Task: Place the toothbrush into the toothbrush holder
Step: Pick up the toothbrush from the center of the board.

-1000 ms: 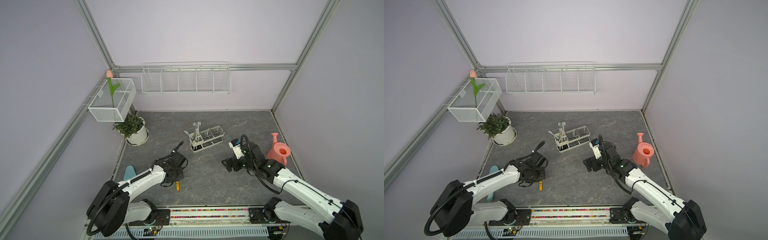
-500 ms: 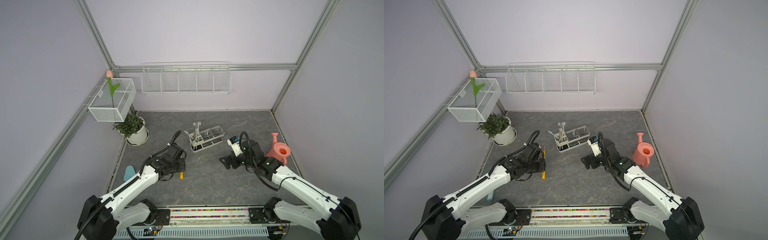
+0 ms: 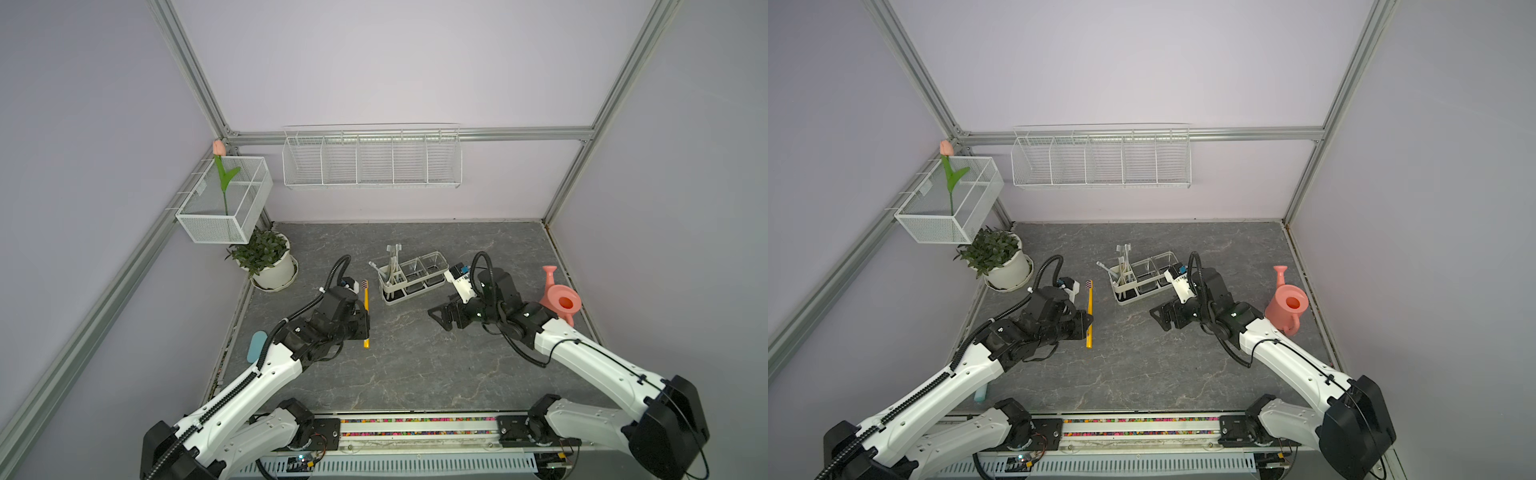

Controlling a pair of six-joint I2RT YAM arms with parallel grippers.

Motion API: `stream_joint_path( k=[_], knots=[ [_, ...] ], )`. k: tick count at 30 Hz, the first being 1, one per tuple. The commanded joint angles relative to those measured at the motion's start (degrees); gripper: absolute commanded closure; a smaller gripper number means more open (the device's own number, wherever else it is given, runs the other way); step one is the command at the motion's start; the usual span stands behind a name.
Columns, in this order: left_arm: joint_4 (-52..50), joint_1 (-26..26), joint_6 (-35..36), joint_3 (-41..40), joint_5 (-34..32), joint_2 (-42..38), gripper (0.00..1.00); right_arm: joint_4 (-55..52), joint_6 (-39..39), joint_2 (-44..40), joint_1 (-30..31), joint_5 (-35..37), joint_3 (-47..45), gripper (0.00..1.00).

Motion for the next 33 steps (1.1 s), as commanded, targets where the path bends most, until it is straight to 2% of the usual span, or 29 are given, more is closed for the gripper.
stream_joint_path(
  k=[1, 7, 15, 24, 33],
  knots=[
    [2.35, -0.19, 2.17, 1.22, 2.35, -0.99, 1.00, 5.16, 1.59, 2.66, -0.31, -6.42, 1.93, 0.02],
    [4.34, -0.39, 4.49, 2.38, 7.07, -0.32, 1.00, 12.77, 5.05, 7.21, -0.23, -16.57, 3.46, 0.01],
    [5.58, -1.32, 8.36, 3.63, 11.63, -0.97, 1.00, 20.78, 9.82, 8.86, 0.26, -19.66, 4.68, 0.00],
    [7.28, -1.76, 9.19, 4.17, 14.23, 0.02, 1.00, 21.94, 10.64, 13.00, 1.84, -20.90, 8.43, 0.02],
    [8.26, -2.11, 9.47, 4.25, 13.96, 0.08, 1.00, 23.70, 12.88, 17.85, 3.62, -22.00, 11.99, 0.20]
  ],
)
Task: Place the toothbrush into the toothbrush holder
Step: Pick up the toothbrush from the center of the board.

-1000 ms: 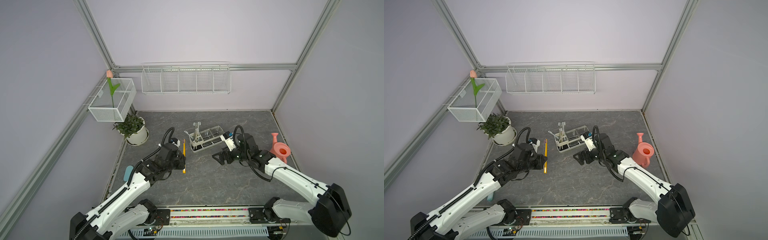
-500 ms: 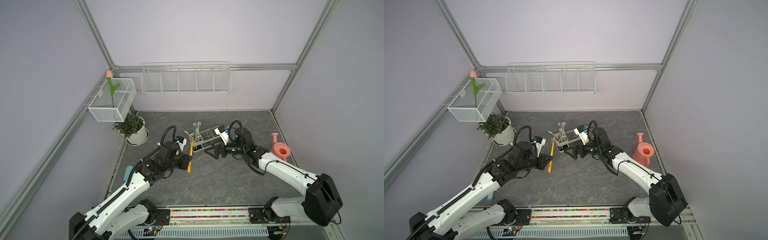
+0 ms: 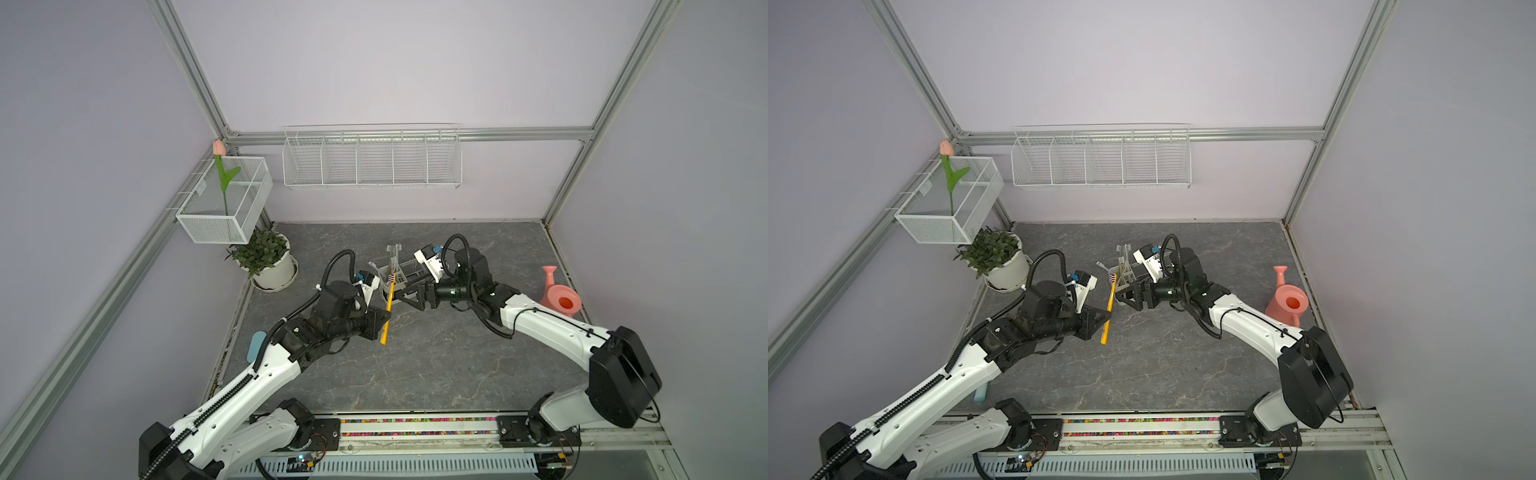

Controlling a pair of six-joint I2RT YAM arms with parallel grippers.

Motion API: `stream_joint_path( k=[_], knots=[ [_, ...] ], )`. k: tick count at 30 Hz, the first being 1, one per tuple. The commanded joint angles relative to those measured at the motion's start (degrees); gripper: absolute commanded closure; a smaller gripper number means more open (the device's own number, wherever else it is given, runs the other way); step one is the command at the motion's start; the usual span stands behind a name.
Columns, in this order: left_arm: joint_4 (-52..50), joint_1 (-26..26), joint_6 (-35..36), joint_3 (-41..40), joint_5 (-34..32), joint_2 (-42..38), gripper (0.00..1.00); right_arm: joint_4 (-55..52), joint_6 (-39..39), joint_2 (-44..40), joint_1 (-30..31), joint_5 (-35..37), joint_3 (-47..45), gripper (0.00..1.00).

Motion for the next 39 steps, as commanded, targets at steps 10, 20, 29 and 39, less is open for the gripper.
stream_joint_path(
  k=[10, 20, 29, 39],
  knots=[
    [1.80, -0.23, 1.63, 2.08, -0.17, 0.45, 1.00, 5.09, 3.68, 4.02, 1.63, -2.07, 3.57, 0.36],
    [2.61, -0.23, 2.91, 2.27, -0.57, 2.55, 1.00, 6.82, 5.57, 5.26, 1.86, -2.43, 3.48, 0.40],
    [1.40, -0.27, 4.44, 2.89, -1.58, 2.22, 1.00, 7.13, 7.33, 6.98, 1.89, -2.73, 4.35, 0.73],
    [3.51, -0.23, 2.77, 2.09, -2.69, 2.24, 1.00, 8.97, 9.23, 8.07, 1.86, -1.85, 4.54, 0.93]
  ],
)
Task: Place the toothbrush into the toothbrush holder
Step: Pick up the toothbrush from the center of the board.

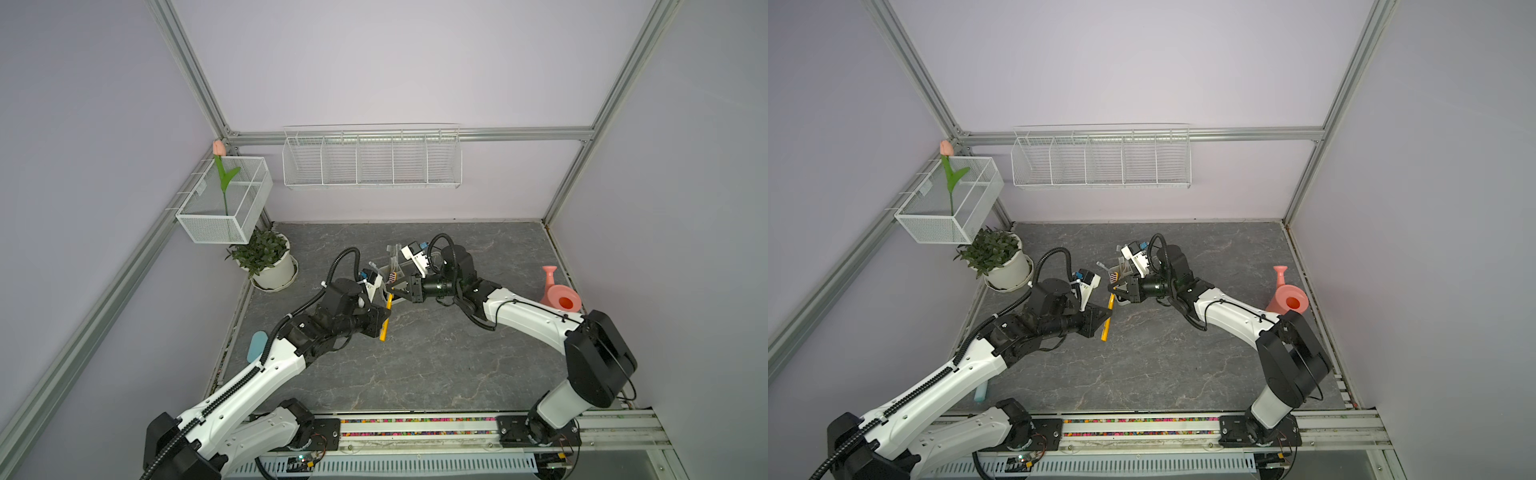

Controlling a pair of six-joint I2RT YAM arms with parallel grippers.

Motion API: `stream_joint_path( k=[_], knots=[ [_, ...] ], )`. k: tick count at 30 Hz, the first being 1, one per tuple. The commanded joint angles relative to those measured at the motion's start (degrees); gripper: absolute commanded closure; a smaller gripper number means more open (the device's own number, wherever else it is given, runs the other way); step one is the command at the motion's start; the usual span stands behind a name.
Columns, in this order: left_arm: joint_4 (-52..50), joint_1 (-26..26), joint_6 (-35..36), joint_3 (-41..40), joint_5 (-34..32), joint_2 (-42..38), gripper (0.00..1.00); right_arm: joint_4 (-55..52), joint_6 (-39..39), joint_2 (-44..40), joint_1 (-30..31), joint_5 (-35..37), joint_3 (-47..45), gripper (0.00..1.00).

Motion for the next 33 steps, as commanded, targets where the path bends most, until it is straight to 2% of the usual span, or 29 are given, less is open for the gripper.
stream_joint_path(
  k=[1, 8, 9, 13, 15, 18, 22, 26, 30, 33],
  knots=[
    [3.04, -0.23, -0.23, 1.57, 0.11, -0.31, 1.00, 0.56, -0.30, 1.01, -0.30, 1.40, 0.49, 0.93],
    [5.39, -0.23, -1.13, 1.92, 0.15, 1.23, 1.00, -3.88, -2.92, 0.10, -0.29, 3.46, 1.80, 0.93],
    [5.69, -0.23, -1.32, 2.00, -0.27, 1.21, 0.97, -5.28, -3.87, -0.37, -0.29, 4.36, 1.98, 0.93],
    [4.85, -0.23, -1.63, 2.97, -3.93, 1.56, 0.71, -12.61, -8.66, -2.74, -0.33, 9.05, 3.36, 0.93],
    [4.25, -0.23, -1.37, 3.38, -6.04, 1.36, 0.65, -16.84, -10.98, -3.61, -0.35, 12.31, 4.20, 0.93],
    [4.03, -0.24, -0.86, 3.59, -8.42, 0.08, 0.61, -22.31, -12.37, -4.37, -0.65, 17.85, 4.84, 0.93],
    [4.26, -0.23, -1.16, 3.77, -11.31, -2.34, 0.56, -24.23, -13.24, -7.28, -1.67, 19.60, 3.43, 0.93],
    [3.54, -0.23, -2.94, 3.92, -16.96, -4.74, 0.54, -28.25, -17.16, -11.19, -1.60, 26.95, 3.70, 0.93],
    [3.71, -0.23, -3.62, 3.13, -19.82, -7.00, 0.51, -27.45, -19.37, -14.02, -1.77, 33.04, 3.12, 0.93],
    [4.56, -0.24, -3.30, 2.25, -18.89, -8.19, 0.50, -25.05, -19.95, -14.81, -1.69, 38.08, 2.11, 0.93]
  ],
)
